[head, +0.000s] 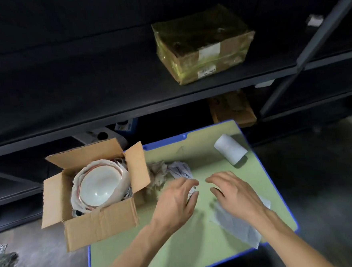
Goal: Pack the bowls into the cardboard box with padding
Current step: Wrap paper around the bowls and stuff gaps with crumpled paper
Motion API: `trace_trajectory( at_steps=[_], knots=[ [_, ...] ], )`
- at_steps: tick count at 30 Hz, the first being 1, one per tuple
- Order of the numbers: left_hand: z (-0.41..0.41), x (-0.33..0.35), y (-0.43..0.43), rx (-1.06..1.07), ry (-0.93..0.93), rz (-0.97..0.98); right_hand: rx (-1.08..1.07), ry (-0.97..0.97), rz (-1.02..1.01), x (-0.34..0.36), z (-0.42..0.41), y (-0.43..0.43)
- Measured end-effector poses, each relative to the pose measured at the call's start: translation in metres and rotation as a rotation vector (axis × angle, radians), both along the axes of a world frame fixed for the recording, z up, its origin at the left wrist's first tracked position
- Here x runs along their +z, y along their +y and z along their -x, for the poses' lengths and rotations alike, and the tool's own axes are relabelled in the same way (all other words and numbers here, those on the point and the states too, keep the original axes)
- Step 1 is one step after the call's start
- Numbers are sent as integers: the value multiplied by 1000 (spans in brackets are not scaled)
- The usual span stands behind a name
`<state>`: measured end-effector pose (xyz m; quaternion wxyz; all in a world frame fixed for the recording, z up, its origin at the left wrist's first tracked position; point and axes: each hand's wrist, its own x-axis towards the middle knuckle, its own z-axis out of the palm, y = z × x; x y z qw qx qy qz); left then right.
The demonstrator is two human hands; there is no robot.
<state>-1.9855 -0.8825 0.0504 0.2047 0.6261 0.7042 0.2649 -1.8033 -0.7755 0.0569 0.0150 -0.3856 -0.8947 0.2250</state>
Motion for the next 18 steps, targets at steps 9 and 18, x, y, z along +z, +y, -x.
trace_trajectory(
  at_steps=[9,18],
  knots=[
    [-23,-29,36,-49,43,183,-215,-118,13,-25,-40,69],
    [-30,-29,17,24,31,261,-276,-323,-80,-74,-2,131]
  ],
)
